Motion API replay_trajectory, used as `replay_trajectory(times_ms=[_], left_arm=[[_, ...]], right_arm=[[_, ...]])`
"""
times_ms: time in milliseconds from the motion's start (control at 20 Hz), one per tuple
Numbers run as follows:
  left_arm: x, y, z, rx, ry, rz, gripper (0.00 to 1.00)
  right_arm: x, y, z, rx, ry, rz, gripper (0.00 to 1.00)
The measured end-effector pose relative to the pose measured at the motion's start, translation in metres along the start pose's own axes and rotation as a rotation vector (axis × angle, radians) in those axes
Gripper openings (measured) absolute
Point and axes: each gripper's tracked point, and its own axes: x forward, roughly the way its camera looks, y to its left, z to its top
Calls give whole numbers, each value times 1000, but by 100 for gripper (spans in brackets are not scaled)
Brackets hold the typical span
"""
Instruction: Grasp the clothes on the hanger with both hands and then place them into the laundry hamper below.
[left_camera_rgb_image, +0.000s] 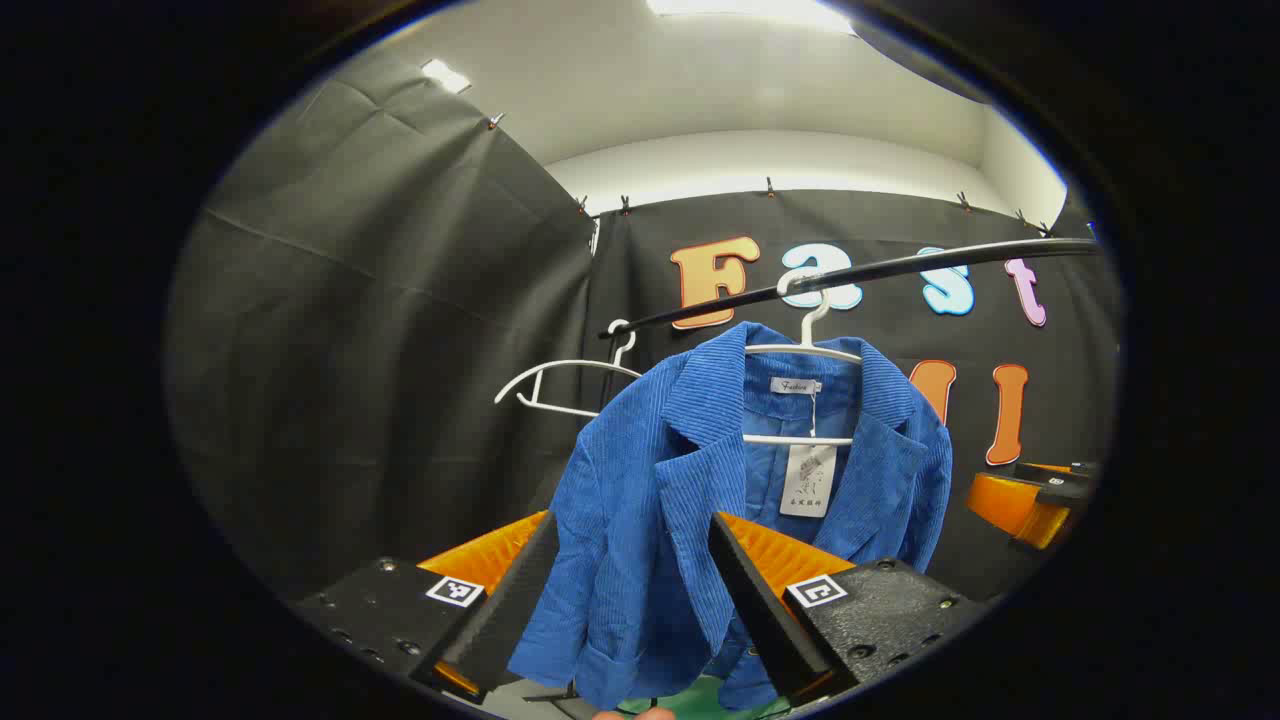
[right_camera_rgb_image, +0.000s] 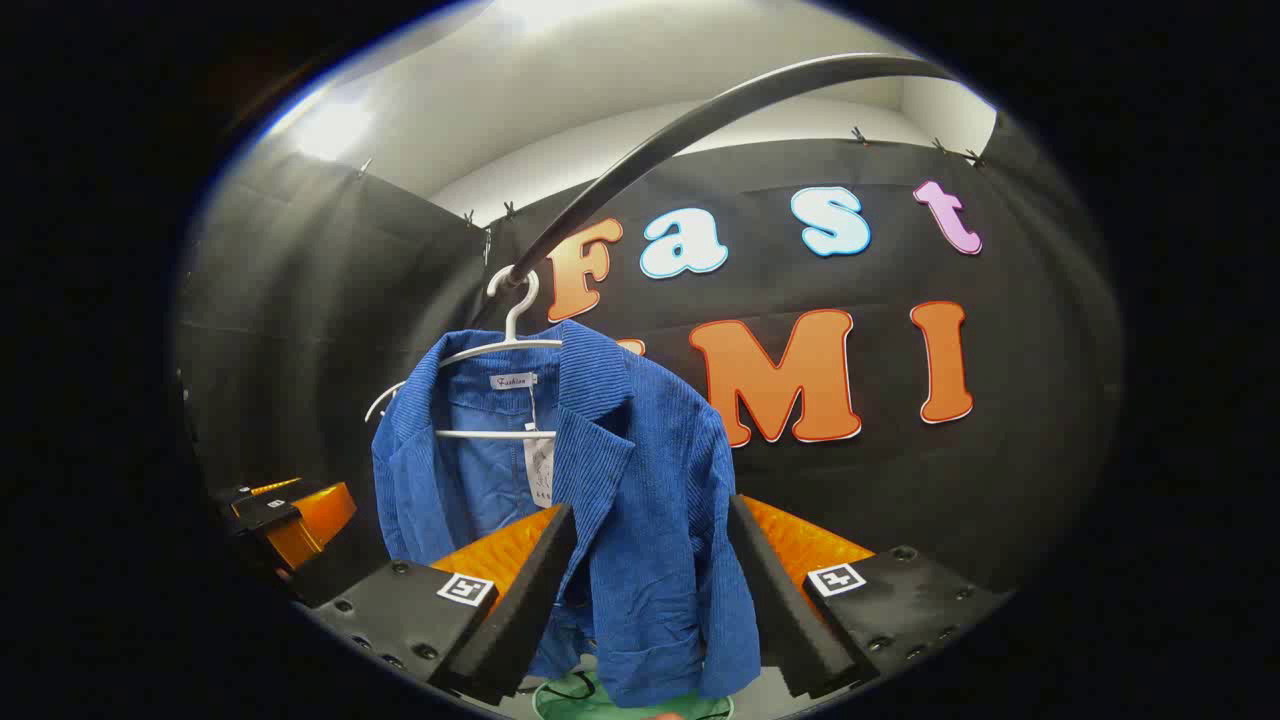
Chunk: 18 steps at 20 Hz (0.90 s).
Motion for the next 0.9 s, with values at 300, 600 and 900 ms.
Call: replay_trajectory(times_ms=[300,600,900], left_arm=[[-1,4,0,4,2,11,92],[0,2,1,8,-2,12,92],[-1,3,3,14,-7,12,95]], right_arm=[[2,-6,1,4,0,-11,90],[0,-8,1,6,0,-16,90],[2,-9,1,7,-2,-15,91]])
